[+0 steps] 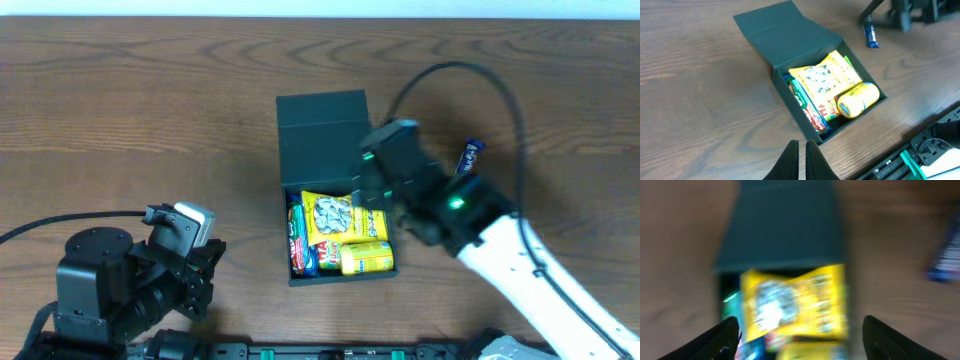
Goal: Pack container
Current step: 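Withdraw the right gripper and reach to the purple bar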
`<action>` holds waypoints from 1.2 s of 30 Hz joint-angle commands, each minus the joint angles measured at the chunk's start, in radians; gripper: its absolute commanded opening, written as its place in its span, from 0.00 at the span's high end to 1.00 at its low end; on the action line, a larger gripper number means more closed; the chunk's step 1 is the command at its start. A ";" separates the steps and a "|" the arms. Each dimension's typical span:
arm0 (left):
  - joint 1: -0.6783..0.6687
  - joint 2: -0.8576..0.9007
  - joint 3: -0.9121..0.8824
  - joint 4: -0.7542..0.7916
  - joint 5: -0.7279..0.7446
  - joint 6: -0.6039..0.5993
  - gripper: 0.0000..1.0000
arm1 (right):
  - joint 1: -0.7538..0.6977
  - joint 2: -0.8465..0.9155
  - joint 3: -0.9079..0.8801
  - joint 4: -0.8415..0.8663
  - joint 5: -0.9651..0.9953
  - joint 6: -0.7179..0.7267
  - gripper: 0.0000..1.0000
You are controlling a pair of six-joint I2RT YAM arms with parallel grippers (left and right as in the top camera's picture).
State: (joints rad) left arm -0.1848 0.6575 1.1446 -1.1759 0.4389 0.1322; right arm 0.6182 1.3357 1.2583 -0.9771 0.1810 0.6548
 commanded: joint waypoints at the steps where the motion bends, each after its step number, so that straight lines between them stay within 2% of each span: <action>1: 0.003 0.002 0.001 -0.002 0.006 0.010 0.92 | -0.135 0.013 -0.001 -0.025 0.107 -0.035 0.21; 7: 0.003 0.002 0.001 -0.002 0.006 0.010 0.92 | -0.375 0.095 -0.011 -0.026 0.102 -0.027 0.23; 10: 0.003 0.002 0.001 -0.002 0.006 0.010 0.92 | -0.461 0.190 -0.011 -0.024 0.049 -0.027 0.25; 20: 0.003 0.002 0.001 -0.002 0.006 0.010 0.92 | -0.537 0.476 -0.011 0.007 -0.014 0.021 0.28; 25: 0.003 0.002 0.001 -0.002 -0.001 0.010 0.92 | -0.565 0.533 -0.011 0.022 -0.058 0.016 0.34; 27: 0.003 0.002 0.001 -0.002 -0.001 0.010 0.92 | -0.571 0.549 -0.011 0.031 -0.068 0.000 0.39; 36: 0.003 0.002 0.001 0.000 -0.001 0.010 0.92 | -0.599 0.600 -0.018 0.088 -0.149 -0.085 0.42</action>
State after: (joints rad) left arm -0.1848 0.6575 1.1446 -1.1770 0.4381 0.1322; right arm 0.0326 1.9224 1.2488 -0.8978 0.0586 0.6144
